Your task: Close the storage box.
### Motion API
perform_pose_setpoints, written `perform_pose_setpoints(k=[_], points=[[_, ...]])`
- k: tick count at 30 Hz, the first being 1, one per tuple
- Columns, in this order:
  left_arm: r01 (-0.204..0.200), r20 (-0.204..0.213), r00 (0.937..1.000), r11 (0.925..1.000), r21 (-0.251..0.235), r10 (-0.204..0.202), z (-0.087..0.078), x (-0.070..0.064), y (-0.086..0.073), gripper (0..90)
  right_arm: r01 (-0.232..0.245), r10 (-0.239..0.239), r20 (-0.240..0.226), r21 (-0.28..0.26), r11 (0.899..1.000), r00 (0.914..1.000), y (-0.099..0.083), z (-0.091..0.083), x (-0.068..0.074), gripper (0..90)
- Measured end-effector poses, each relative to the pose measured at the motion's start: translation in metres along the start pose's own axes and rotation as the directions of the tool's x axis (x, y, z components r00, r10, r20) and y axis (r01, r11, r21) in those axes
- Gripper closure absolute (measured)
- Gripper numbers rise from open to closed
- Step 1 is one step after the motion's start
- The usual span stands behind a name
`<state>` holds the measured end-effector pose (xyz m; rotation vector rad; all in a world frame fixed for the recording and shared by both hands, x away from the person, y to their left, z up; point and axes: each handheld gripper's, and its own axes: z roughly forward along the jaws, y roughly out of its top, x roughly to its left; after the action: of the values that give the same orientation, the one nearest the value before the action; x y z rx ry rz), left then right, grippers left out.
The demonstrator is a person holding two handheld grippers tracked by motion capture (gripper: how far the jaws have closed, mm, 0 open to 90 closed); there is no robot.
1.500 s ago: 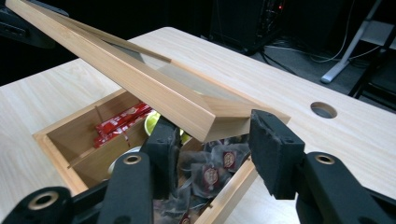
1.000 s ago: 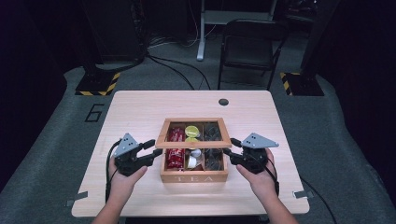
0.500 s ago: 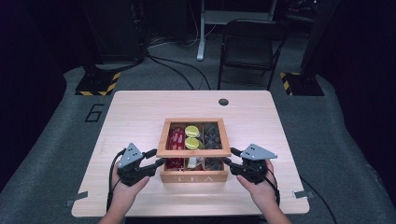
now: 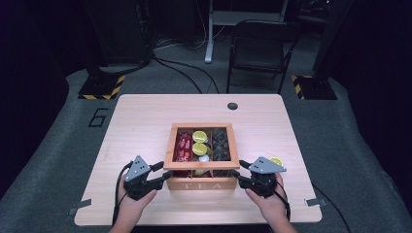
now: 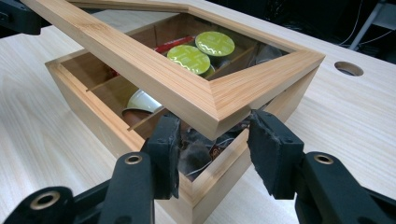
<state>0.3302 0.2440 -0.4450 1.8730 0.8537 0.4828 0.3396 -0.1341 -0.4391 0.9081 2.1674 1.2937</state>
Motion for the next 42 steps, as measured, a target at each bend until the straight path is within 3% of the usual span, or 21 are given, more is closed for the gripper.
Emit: perform_pose_setpoints(k=[4,6,14,18,42], points=[[0.014,0.01,0.9998,0.9999,0.003,-0.014,0.001,0.001,-0.003,53.3,-0.011,0.011,-0.003,-0.007,1.0,0.9999,-0.004,0.0,0.001,54.0],[0.019,-0.003,0.9998,0.9997,-0.014,-0.019,0.003,0.0,-0.005,53.3,-0.011,0.011,-0.002,-0.007,1.0,0.9999,-0.005,0.0,0.001,54.0],[0.016,0.016,0.9997,0.9987,0.049,-0.016,0.008,-0.002,-0.014,53.4,0.04,-0.041,0.004,0.049,0.998,0.9992,-0.013,0.004,0.005,53.5],[0.021,0.021,0.9995,0.9971,0.073,-0.023,0.011,-0.004,-0.016,53.4,-0.003,0.004,-0.012,0.068,0.998,0.9999,-0.016,0.007,0.005,53.5],[0.036,0.027,0.9989,0.9947,0.096,-0.039,0.014,-0.005,-0.022,53.3,0.008,-0.005,-0.026,0.091,0.996,0.9997,-0.023,0.008,0.006,53.1]])
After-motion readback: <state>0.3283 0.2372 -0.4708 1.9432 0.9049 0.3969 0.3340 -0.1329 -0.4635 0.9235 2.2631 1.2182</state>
